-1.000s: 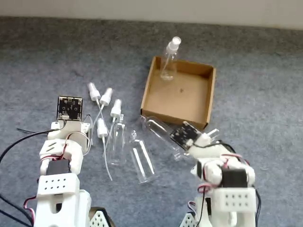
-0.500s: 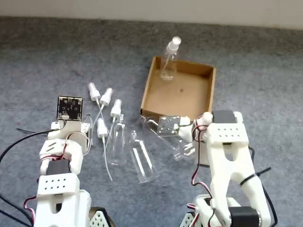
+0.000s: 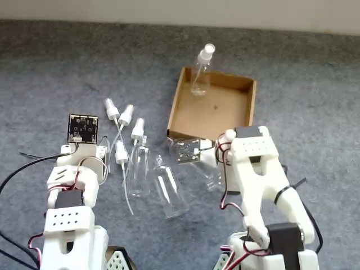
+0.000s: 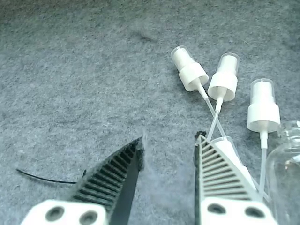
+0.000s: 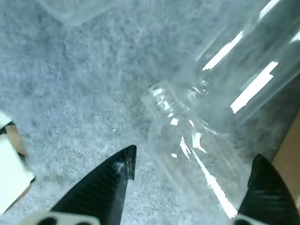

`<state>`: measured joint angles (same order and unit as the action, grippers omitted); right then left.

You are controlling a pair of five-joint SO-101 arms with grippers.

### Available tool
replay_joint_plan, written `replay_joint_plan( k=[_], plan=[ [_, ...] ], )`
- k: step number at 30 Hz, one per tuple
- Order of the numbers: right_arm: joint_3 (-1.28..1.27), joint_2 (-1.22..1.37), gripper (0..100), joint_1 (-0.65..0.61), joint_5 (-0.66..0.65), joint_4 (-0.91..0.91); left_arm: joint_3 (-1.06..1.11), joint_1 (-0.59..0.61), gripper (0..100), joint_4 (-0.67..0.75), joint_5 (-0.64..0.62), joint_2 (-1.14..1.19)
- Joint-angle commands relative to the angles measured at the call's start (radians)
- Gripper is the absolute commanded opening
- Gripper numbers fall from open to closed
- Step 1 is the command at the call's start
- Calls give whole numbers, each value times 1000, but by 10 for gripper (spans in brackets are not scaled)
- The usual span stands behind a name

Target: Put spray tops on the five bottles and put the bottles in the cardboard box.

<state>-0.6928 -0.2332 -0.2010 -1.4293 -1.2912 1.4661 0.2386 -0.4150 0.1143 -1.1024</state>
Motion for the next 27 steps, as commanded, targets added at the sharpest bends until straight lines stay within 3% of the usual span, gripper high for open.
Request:
replay_joint_plan(
  k=[1,10,17,27],
  plan=[
    [51,28,327,5,-5,54,-2,-10,164,20,6,-19],
    [42,48,112,44,181,54,-2,-10,164,20,6,-19],
    [-31,38,106,77,339,54,-2,-8,164,20,6,-19],
    [-30,38,105,291,689,62,5,-8,164,20,6,-19]
  ],
)
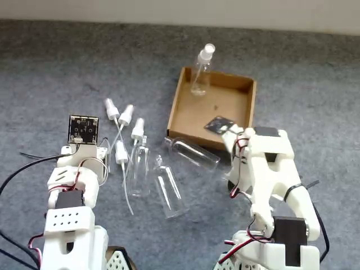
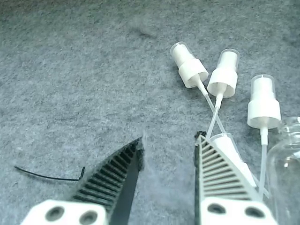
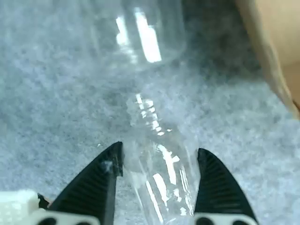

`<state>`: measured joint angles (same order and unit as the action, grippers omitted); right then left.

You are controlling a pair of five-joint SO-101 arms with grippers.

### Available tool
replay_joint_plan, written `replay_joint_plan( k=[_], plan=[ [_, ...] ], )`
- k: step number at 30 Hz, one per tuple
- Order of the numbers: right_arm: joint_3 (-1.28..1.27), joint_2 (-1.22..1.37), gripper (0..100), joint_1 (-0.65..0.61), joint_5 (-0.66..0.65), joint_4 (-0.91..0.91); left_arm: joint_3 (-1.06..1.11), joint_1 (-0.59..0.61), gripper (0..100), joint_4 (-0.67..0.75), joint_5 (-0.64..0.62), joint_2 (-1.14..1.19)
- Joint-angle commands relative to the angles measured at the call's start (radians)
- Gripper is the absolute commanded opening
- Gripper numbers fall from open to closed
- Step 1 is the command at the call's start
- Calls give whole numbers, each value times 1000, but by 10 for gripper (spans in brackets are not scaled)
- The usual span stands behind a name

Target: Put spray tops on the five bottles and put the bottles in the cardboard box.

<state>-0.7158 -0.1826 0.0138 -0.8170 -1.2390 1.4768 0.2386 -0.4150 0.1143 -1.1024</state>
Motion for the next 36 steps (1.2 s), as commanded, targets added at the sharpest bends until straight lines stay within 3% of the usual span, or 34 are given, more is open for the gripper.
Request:
replay_joint_plan(
  k=[1,8,17,31,36],
  plan=[
    [-7,-12,105,102,91,12,-5,-8,164,20,6,-19],
    [-2,-12,105,283,114,13,-5,-8,164,20,6,-19],
    [147,-2,105,605,60,186,-4,-10,164,20,6,-19],
    [140,-2,111,593,6,180,-4,-10,164,20,6,-19],
    [99,-7,205,582,-32,174,-4,-10,164,20,6,-19]
  ],
)
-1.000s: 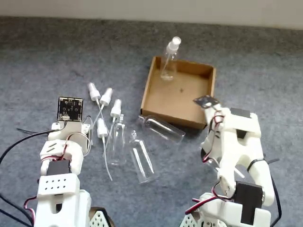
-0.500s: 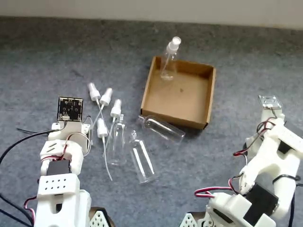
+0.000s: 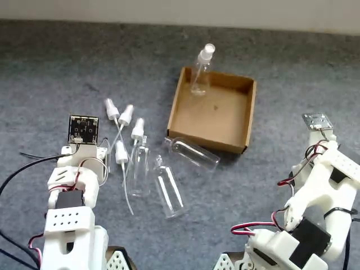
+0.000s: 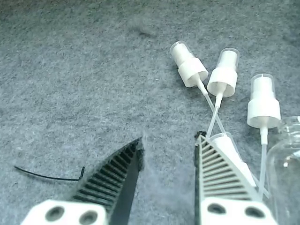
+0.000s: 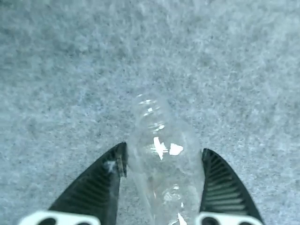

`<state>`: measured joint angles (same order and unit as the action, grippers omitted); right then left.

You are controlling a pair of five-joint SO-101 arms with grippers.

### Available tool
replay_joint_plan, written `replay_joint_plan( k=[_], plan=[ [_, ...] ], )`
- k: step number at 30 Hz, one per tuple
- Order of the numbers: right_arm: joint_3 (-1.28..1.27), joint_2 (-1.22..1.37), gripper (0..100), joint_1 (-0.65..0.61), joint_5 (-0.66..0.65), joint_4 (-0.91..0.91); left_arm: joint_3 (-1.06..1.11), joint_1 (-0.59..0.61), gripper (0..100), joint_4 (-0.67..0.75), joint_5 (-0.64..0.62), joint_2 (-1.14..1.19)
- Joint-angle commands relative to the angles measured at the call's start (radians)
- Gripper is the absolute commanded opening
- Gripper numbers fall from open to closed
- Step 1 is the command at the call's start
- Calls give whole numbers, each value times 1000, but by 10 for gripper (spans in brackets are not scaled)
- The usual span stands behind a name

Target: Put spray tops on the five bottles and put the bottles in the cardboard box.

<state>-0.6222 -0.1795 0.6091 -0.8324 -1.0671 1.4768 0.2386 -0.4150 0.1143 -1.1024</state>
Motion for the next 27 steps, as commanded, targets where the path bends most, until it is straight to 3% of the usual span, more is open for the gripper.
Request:
replay_joint_plan(
  k=[1,15,27],
  plan=[
    [4,-12,222,-13,-18,2,-4,-10,164,20,6,-19],
    [8,-5,238,-113,-81,2,-4,-10,164,20,6,-19],
    [-1,-4,238,-85,-153,5,-4,-10,164,20,6,-19]
  ],
)
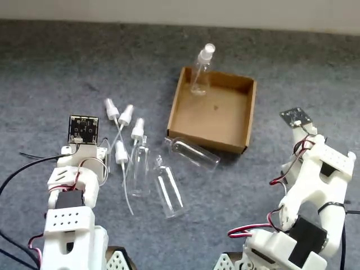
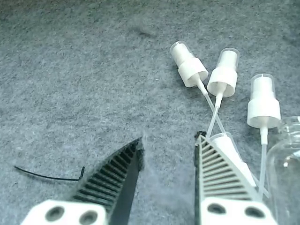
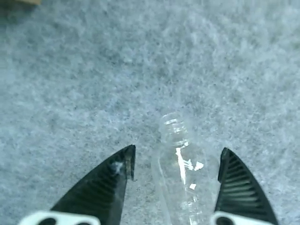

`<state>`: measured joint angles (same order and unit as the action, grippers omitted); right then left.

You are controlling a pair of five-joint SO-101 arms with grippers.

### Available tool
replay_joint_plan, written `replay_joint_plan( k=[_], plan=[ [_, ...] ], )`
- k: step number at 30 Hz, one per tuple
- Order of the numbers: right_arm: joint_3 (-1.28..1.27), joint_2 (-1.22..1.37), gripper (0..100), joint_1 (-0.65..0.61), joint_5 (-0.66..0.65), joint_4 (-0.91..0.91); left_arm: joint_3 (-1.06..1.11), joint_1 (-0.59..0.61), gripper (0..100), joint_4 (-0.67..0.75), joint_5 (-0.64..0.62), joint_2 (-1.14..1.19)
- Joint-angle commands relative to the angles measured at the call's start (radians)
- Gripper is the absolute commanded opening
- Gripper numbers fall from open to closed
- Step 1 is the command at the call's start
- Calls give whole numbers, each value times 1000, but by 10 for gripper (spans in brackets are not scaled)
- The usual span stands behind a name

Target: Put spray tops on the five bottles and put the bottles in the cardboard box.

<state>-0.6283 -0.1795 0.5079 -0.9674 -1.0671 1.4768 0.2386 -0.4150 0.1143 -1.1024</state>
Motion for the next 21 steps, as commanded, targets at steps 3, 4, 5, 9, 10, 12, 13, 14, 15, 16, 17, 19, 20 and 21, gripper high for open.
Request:
replay_joint_plan(
  k=[3,4,5,9,10,12,13,14,15,16,17,19,20,21],
  plan=[
    [4,-4,238,22,-100,2,-4,-10,164,20,6,-19],
    [1,-2,238,24,-109,2,-4,-10,164,20,6,-19],
    [-8,-2,238,24,-110,2,-4,-10,164,20,6,-19],
    [-33,-2,238,21,-115,8,-2,-10,164,20,6,-19],
    [-33,-2,238,21,-115,8,-2,-10,164,20,6,-19],
    [-33,-2,238,21,-117,8,-2,-10,164,20,6,-19],
    [-33,-2,238,22,-124,8,-2,-10,164,20,6,-19],
    [-33,-2,238,25,-141,8,-2,-10,164,20,6,-19],
    [-33,-2,238,35,-152,8,-2,-10,164,20,6,-19],
    [-33,-2,238,45,-160,8,-2,-10,164,20,6,-19],
    [-33,-2,238,54,-160,8,-2,-10,164,20,6,-19],
    [-33,-2,238,73,-183,2,-2,-10,164,20,6,-19],
    [-33,-5,238,81,-218,1,-2,-10,164,20,6,-19],
    [-33,-5,238,84,-252,-2,-2,-10,164,20,6,-19]
  ],
)
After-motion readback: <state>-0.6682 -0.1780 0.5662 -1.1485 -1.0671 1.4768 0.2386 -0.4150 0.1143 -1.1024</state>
